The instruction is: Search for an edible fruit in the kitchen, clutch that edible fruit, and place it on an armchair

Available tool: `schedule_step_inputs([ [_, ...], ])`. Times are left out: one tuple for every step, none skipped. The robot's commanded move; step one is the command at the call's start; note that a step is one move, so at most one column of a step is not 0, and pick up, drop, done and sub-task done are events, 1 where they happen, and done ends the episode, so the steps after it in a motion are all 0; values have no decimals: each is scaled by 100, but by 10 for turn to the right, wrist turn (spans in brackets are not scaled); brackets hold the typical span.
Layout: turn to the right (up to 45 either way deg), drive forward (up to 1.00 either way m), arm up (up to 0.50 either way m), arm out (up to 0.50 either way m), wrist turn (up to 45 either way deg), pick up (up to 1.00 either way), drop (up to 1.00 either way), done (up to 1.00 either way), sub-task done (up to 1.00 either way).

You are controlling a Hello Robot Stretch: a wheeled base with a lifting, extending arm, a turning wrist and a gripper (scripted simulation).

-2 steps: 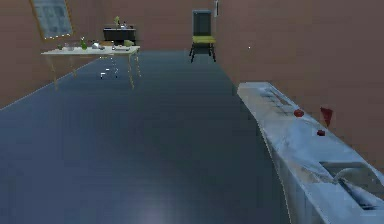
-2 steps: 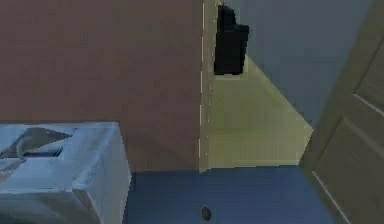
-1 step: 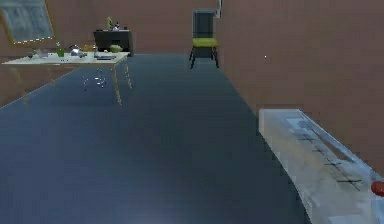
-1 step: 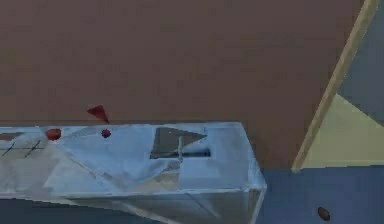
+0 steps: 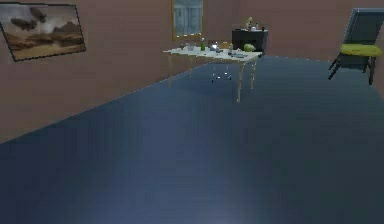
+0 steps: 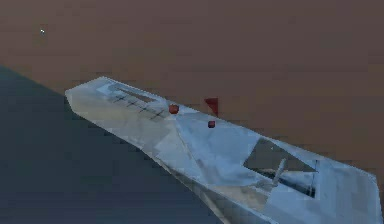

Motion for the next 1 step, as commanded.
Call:
schedule_step_inputs([
  [-30,0,0,0,0,0,0,0,0],
])
